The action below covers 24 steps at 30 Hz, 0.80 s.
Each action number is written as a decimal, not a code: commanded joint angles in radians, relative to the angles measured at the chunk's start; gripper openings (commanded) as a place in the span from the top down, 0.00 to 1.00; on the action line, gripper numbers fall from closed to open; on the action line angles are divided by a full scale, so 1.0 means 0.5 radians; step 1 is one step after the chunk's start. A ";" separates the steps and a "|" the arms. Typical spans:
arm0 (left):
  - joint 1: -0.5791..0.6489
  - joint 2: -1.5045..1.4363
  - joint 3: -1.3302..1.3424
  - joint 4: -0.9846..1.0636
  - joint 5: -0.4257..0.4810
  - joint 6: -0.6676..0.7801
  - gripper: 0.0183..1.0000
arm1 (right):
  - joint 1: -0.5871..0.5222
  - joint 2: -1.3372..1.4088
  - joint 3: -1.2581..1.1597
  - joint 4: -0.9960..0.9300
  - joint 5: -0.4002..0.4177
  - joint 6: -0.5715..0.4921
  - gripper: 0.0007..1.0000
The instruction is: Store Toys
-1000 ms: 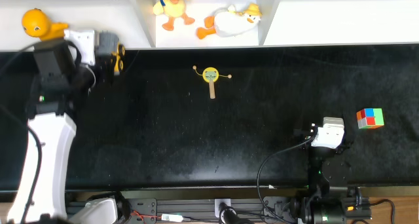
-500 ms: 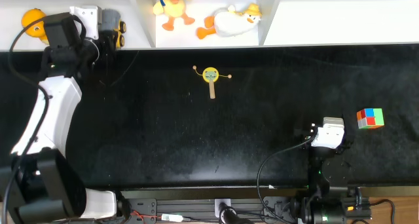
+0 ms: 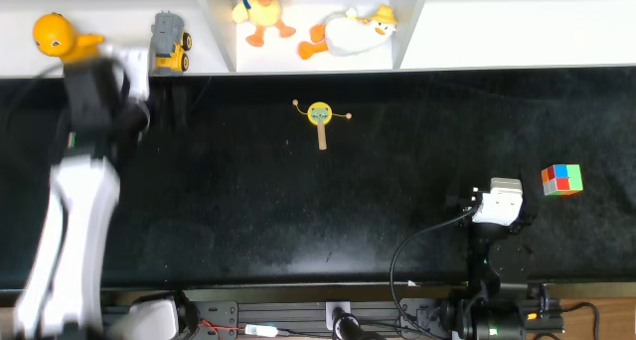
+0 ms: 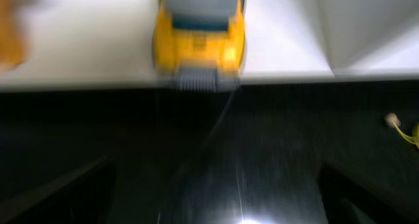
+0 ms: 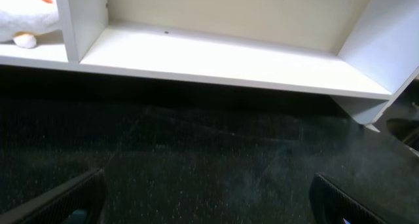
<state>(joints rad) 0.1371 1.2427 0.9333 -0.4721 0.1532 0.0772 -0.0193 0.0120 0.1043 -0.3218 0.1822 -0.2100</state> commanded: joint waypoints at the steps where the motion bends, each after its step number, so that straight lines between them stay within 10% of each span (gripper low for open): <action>1: -0.008 -0.644 -0.468 0.002 -0.205 -0.003 0.00 | -0.005 -0.015 -0.014 0.014 -0.012 0.015 0.01; 12: -0.114 -1.910 -1.743 1.218 -0.224 -0.034 0.00 | -0.005 -0.015 -0.014 0.014 -0.012 0.015 0.00; 24: -0.135 -2.480 -1.850 0.775 -0.295 -0.179 0.00 | -0.005 -0.015 -0.014 0.014 -0.012 0.015 0.01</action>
<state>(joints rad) 0.0753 0.0154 0.0086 -0.0788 0.0170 0.0086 -0.0189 0.0120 0.1024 -0.3218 0.1818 -0.2100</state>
